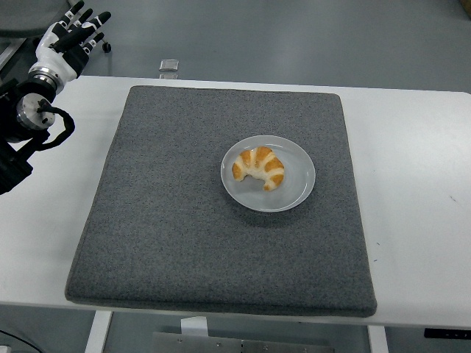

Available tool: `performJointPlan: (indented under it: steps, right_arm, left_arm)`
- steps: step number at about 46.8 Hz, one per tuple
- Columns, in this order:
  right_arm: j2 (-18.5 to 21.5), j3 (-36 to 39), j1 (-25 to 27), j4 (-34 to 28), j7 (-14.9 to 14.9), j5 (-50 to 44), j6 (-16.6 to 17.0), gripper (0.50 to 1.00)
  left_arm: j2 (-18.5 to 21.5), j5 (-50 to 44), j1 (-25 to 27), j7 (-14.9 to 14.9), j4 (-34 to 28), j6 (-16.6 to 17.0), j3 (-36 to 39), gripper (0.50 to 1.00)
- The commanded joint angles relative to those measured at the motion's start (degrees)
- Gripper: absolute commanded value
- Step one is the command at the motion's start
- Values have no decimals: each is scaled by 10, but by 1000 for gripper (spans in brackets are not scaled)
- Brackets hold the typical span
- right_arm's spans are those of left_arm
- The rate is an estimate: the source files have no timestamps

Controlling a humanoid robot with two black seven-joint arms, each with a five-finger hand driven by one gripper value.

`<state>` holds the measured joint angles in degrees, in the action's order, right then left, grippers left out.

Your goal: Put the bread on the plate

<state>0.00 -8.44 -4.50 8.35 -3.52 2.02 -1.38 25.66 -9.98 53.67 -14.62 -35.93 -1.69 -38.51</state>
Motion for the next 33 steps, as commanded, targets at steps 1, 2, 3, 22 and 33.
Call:
performJointPlan:
  steps: [1, 2, 3, 22, 33]
  right_arm:
    - [0, 0, 0, 0, 0, 0, 1, 930]
    - [0, 0, 0, 0, 0, 0, 1, 930]
    - [0, 0, 0, 0, 0, 0, 1, 930]
    - [0, 0, 0, 0, 0, 0, 0, 930]
    - [0, 0, 0, 0, 0, 0, 1, 930]
  left_arm:
    - [-2, -2, -1, -1, 2, -8, -16, 1000]
    - [-3, -2, -1, -1, 2, -9, -18, 1000]
    - [-3, -3, -1, -1, 2, -10, -22, 1000]
    - [-33, -43, -13, -2, 26, -4, -46, 1000]
    - [-49, -43, -14, -7, 40, -6, -46, 1000]
